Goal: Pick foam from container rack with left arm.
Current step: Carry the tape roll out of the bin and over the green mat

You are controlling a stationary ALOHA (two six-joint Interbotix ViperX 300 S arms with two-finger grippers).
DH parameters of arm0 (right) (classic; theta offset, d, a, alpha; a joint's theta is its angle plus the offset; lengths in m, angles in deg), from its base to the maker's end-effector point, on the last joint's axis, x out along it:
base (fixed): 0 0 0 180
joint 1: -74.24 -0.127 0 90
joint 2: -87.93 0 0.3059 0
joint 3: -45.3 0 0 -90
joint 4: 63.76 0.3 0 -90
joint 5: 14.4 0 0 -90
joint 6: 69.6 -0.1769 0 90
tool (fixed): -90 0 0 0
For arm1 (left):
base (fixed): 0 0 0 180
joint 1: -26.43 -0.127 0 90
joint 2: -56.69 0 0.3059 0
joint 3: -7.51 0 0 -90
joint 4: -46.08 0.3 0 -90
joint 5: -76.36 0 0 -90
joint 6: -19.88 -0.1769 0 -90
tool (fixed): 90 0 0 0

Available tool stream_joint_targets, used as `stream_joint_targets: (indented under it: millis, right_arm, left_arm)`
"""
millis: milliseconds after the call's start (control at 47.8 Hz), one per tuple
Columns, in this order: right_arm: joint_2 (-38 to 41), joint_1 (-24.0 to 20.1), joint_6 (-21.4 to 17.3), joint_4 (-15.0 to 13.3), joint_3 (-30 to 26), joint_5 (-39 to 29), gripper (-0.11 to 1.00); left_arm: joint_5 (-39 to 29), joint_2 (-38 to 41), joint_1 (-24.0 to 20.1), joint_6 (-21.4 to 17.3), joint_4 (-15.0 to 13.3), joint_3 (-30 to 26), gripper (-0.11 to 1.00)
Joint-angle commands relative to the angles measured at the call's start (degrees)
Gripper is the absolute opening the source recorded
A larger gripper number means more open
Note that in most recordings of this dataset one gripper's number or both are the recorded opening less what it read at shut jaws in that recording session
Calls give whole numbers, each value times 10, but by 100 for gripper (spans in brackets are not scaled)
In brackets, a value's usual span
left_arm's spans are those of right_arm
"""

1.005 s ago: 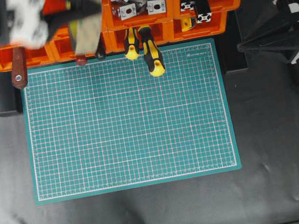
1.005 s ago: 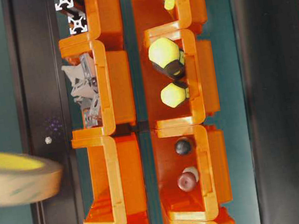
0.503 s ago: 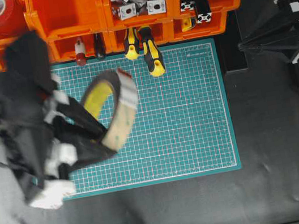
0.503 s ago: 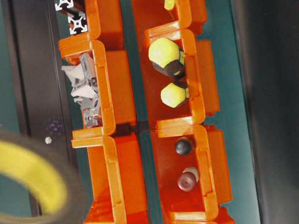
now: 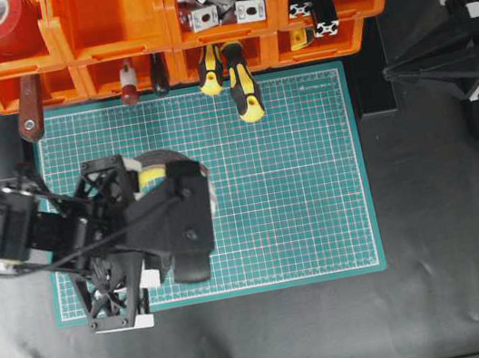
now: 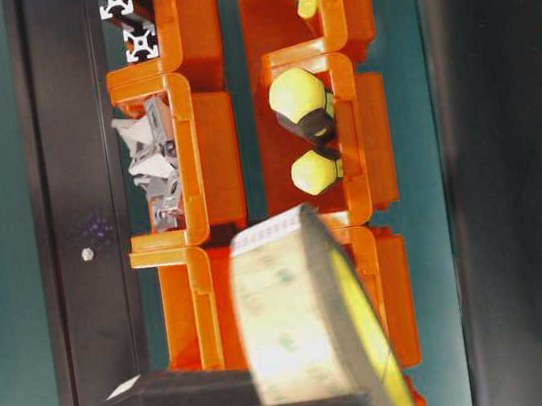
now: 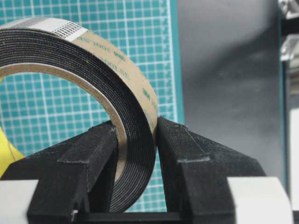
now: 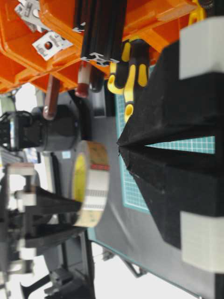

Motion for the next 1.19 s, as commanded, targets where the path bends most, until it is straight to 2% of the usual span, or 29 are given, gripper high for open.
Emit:
stream_joint_targets:
  millis: [0,209,1089,1131,1173]
  right_arm:
    - [2,-1,-1,2,-20,2,0]
    - [2,-1,-1,2,-20,2,0]
    - [2,-1,-1,2,-20,2,0]
    - [2,-1,-1,2,-20,3,0]
    - [2,-1,-1,2,-20,3,0]
  left_arm:
    - [4,-6,2,-22,3,-11,26]
    - [16,-5,1,-61,3,-9,26]
    - [17,-7,-17,-66,3,0,25]
    - [16,-7,-18,-67,4,3,27]
    - [16,-8,-20,-68,4,8,35]
